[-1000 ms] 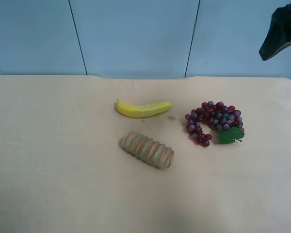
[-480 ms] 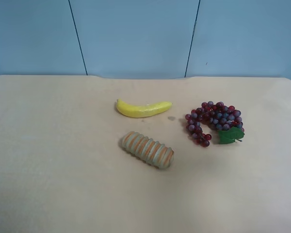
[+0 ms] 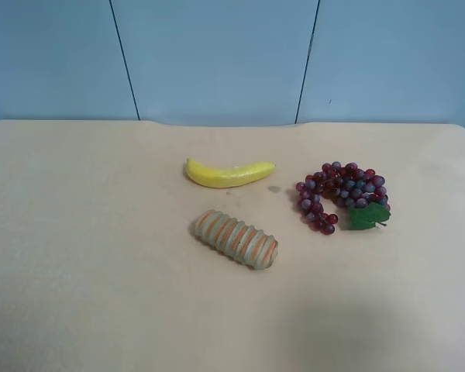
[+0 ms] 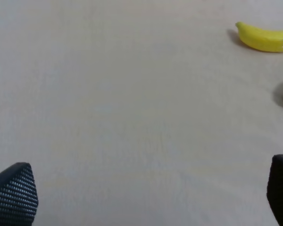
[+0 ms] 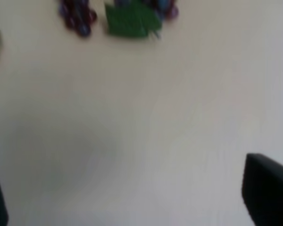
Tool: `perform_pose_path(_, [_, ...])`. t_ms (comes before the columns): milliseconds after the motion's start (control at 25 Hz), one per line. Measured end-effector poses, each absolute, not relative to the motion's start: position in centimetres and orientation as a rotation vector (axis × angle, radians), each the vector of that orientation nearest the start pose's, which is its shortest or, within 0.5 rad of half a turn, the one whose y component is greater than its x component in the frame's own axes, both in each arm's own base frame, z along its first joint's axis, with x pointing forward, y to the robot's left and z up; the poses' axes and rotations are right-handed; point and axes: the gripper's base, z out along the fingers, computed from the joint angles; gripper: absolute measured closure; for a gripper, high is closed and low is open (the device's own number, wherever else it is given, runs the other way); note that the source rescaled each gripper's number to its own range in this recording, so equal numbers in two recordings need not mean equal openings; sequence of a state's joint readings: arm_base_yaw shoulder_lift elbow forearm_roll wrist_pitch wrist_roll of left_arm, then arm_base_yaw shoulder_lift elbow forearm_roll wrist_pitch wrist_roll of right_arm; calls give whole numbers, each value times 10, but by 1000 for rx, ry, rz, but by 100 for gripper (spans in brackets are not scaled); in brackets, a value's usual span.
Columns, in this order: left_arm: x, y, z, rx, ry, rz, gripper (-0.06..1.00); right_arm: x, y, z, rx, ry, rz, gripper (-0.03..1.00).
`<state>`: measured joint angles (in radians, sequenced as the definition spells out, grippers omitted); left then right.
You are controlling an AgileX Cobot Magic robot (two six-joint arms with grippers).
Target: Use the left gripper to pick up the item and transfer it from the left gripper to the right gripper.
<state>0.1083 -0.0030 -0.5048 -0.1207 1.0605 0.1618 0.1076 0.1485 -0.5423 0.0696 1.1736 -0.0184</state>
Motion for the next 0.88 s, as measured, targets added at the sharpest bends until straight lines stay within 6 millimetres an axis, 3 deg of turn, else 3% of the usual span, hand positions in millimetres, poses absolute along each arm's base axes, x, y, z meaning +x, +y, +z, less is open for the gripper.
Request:
perform_pose_path(200, [-5, -10, 279, 60, 2030, 26, -6, -12, 5, 279, -139, 2087, 139, -3])
perform_pose_path(880, [-5, -10, 279, 61, 2030, 26, -6, -6, 5, 275, -114, 2052, 153, -3])
